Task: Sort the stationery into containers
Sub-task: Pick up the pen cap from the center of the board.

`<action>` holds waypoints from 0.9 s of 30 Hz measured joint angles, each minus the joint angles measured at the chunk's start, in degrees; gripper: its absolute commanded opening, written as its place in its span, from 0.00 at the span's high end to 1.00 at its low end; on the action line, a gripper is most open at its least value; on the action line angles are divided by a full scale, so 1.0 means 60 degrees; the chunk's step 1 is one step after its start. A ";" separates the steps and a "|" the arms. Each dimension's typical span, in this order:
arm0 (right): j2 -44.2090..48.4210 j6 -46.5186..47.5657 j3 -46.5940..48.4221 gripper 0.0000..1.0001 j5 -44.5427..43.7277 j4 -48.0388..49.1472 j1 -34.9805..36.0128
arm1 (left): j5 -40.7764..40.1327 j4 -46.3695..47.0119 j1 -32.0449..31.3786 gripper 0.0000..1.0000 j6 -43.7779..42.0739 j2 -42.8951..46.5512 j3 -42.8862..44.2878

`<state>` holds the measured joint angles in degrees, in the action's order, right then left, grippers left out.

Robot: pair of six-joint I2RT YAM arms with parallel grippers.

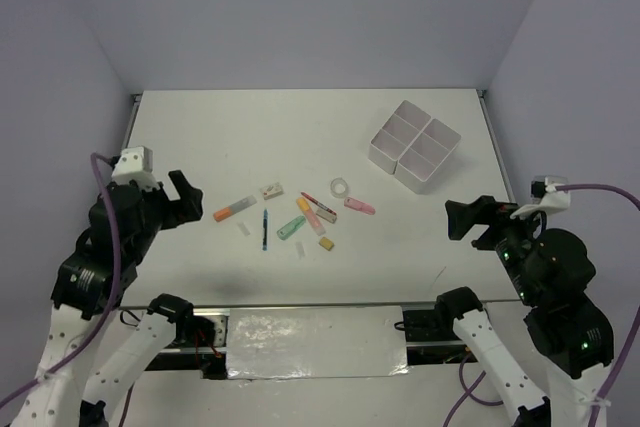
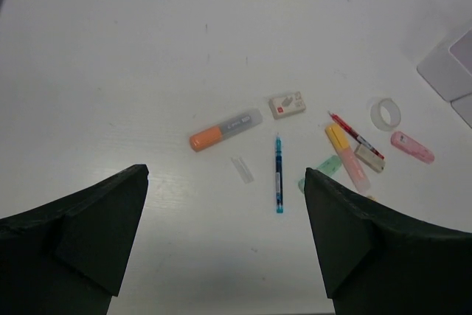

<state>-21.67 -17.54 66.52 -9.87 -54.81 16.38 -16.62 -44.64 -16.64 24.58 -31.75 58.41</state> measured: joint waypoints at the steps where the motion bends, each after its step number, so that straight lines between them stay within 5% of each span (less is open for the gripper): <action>1: -0.0102 0.0000 -0.0055 0.00 0.0036 0.0011 0.0000 | 0.0178 0.0015 0.0000 0.01 0.0076 -0.0335 0.0007; 13: -0.1257 0.0109 -0.1242 0.00 0.1348 0.0120 0.0000 | 0.0306 0.1111 -0.2382 0.01 0.1982 -0.5490 -0.0743; 27: -0.1359 0.0029 -0.1643 0.00 0.2146 0.0222 0.0000 | -0.1596 0.0940 -0.2484 0.06 0.4572 -0.5679 -0.1009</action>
<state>-29.82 -17.37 56.66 3.01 -53.47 16.38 -26.20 -39.00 -31.55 52.01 -65.82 52.36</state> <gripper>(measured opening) 0.996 0.944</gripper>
